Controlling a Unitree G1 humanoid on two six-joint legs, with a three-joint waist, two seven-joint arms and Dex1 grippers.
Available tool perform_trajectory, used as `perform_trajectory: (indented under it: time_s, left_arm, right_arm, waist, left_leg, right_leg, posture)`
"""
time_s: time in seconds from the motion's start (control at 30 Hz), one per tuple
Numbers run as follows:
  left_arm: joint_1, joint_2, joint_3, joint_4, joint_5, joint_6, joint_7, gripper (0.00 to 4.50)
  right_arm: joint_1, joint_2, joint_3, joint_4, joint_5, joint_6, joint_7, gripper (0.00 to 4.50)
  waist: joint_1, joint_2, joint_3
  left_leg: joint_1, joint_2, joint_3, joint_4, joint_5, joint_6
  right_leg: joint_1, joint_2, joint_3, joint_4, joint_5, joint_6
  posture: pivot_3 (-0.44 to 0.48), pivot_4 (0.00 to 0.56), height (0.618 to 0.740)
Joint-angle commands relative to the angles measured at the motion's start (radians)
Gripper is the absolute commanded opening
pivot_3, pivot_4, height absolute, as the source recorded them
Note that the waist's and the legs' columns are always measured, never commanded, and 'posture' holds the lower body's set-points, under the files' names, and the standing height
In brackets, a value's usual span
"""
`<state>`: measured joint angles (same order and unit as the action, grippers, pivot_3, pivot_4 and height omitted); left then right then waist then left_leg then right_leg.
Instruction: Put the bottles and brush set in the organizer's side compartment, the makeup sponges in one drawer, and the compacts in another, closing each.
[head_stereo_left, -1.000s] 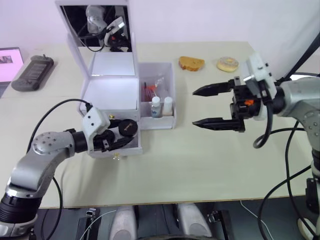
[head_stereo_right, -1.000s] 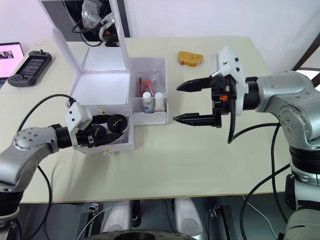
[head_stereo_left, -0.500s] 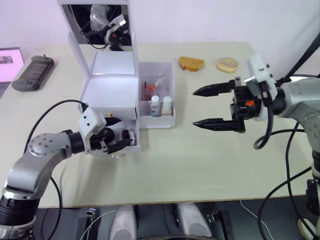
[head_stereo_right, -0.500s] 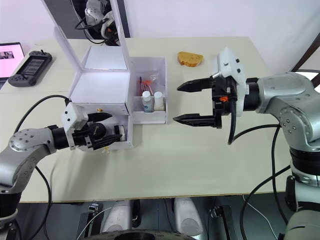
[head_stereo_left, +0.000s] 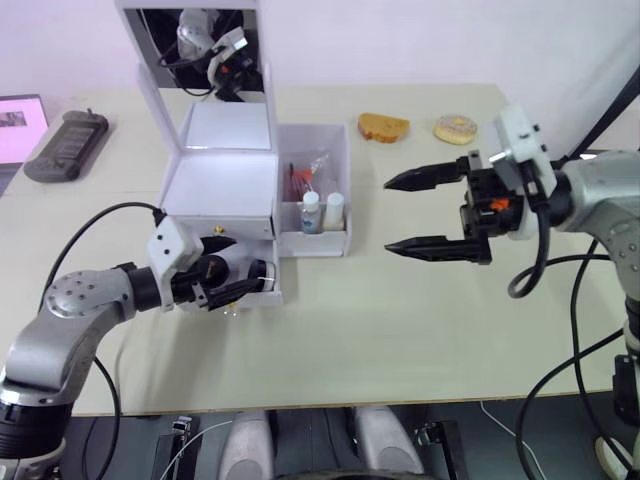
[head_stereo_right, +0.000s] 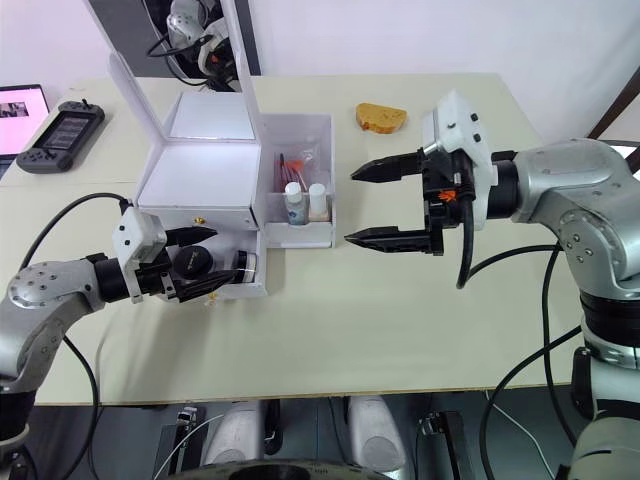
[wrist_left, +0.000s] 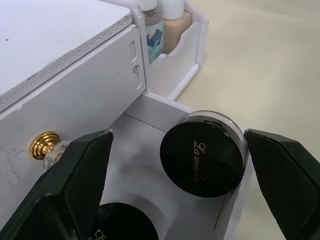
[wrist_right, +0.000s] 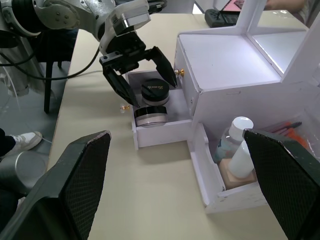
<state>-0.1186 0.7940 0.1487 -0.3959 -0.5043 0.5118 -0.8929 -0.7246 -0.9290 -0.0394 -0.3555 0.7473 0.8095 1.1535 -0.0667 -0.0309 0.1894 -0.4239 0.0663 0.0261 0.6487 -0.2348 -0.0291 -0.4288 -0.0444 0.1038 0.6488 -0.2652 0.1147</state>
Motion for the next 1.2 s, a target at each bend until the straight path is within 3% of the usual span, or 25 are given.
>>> perform_trajectory:
  time_s: [0.03, 0.4, 0.5, 0.73, 1.2]
  left_arm:
    - [-0.009, 0.015, 0.026, -0.030, -0.011, -0.011, -0.008, 4.44]
    - [-0.022, 0.014, 0.012, -0.016, -0.024, -0.011, -0.040, 4.44]
    - [-0.023, 0.005, 0.023, -0.011, -0.038, -0.007, -0.043, 3.62]
    - [0.000, 0.057, 0.061, 0.029, -0.036, -0.026, -0.100, 0.10]
    - [-0.094, 0.018, -0.044, 0.104, 0.010, -0.079, -0.138, 0.05]
  right_arm:
    - [-0.033, 0.000, -0.010, -0.013, 0.009, 0.003, -0.009, 4.50]
    - [-0.063, 0.014, 0.009, -0.012, 0.011, 0.026, -0.035, 4.50]
    - [-0.064, 0.016, 0.009, -0.017, 0.014, 0.032, -0.041, 4.50]
    - [-0.068, 0.018, 0.011, -0.020, 0.016, 0.038, -0.049, 4.50]
    - [-0.083, 0.023, 0.007, -0.019, 0.014, 0.051, -0.059, 4.50]
  waist:
    - [0.000, 0.000, 0.000]
    - [0.000, 0.000, 0.000]
    - [0.000, 0.000, 0.000]
    - [-0.002, 0.000, 0.000]
    - [0.000, 0.000, 0.000]
  left_leg:
    - [0.000, 0.000, 0.000, 0.000, 0.000, 0.000]
    - [0.000, 0.000, 0.000, 0.000, 0.000, 0.000]
    - [0.000, 0.000, 0.000, 0.000, 0.000, 0.000]
    - [0.000, 0.000, 0.000, 0.000, 0.000, 0.000]
    - [0.000, 0.000, 0.000, 0.000, 0.000, 0.000]
  right_leg:
    - [0.000, 0.000, 0.000, 0.000, 0.000, 0.000]
    - [0.000, 0.000, 0.000, 0.000, 0.000, 0.000]
    - [0.000, 0.000, 0.000, 0.000, 0.000, 0.000]
    - [0.000, 0.000, 0.000, 0.000, 0.000, 0.000]
    - [0.000, 0.000, 0.000, 0.000, 0.000, 0.000]
  posture:
    - [0.000, 0.150, 0.740]
    - [0.000, 0.150, 0.740]
    - [0.000, 0.150, 0.740]
    - [0.000, 0.150, 0.740]
    - [0.000, 0.150, 0.740]
